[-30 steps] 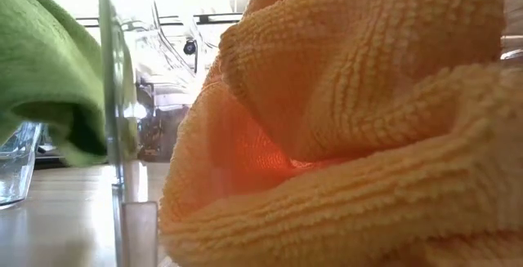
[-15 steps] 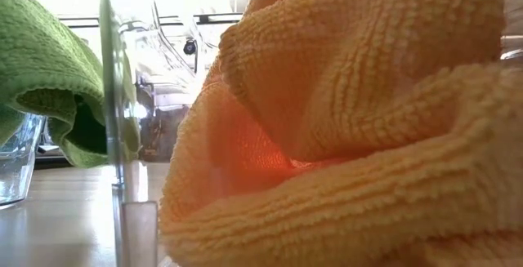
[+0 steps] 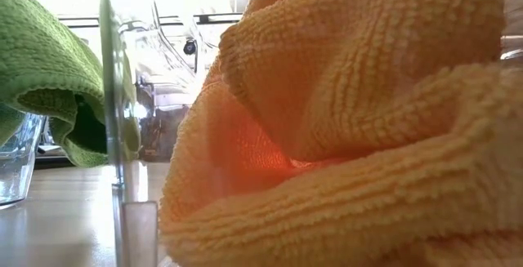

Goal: Sort microfiber towel by color & place in baskets
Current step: Put the green towel into the left transparent bin

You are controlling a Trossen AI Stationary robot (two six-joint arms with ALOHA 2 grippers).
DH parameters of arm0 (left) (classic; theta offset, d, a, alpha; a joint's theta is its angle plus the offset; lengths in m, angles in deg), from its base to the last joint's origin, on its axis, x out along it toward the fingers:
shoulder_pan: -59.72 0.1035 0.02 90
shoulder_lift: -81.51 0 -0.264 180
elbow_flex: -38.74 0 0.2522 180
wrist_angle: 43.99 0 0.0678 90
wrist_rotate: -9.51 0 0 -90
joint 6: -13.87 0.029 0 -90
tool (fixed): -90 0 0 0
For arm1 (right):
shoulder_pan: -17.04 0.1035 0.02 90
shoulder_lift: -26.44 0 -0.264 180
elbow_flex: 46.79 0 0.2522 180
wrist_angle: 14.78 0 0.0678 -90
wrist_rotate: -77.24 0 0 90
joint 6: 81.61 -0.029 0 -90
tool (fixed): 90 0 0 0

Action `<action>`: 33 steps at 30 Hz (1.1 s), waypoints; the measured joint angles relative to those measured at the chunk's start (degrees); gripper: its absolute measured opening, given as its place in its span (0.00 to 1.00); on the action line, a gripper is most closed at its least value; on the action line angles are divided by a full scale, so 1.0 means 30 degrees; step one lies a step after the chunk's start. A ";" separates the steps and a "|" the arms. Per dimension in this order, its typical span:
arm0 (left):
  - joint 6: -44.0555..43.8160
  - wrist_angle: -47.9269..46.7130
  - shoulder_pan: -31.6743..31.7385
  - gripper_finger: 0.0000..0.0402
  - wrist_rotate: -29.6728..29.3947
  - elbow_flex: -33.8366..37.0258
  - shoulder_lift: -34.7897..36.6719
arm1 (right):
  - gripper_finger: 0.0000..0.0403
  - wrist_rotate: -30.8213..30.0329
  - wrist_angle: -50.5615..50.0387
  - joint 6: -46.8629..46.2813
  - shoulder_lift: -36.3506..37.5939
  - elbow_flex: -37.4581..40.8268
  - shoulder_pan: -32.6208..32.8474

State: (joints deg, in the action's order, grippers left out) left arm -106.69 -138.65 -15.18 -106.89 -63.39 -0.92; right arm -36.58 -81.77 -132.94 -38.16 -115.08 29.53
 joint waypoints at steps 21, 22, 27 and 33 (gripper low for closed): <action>-0.0037 -0.1654 0.3316 0.29 0.3724 0.0044 -0.1116 | 0.06 0.0104 -0.0015 0.2997 0.0000 0.0000 0.0000; 0.0149 -0.0670 0.3372 0.29 0.3736 0.0029 -0.1165 | 0.06 0.0104 -0.0022 0.3220 0.0000 0.0000 0.0000; -0.0519 -0.0617 0.3381 0.29 0.5310 -0.0926 -0.1826 | 0.06 0.0096 -0.0022 0.5014 0.0002 0.0000 -0.0025; -0.1690 -0.2657 0.3521 0.29 0.5809 -0.1792 -0.2663 | 0.06 0.0090 -0.0018 0.6076 0.0000 0.0000 -0.0051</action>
State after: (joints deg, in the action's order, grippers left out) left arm -111.76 -146.62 -4.61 -89.47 -68.77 -8.91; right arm -36.31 -81.82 -114.71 -38.16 -115.08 29.37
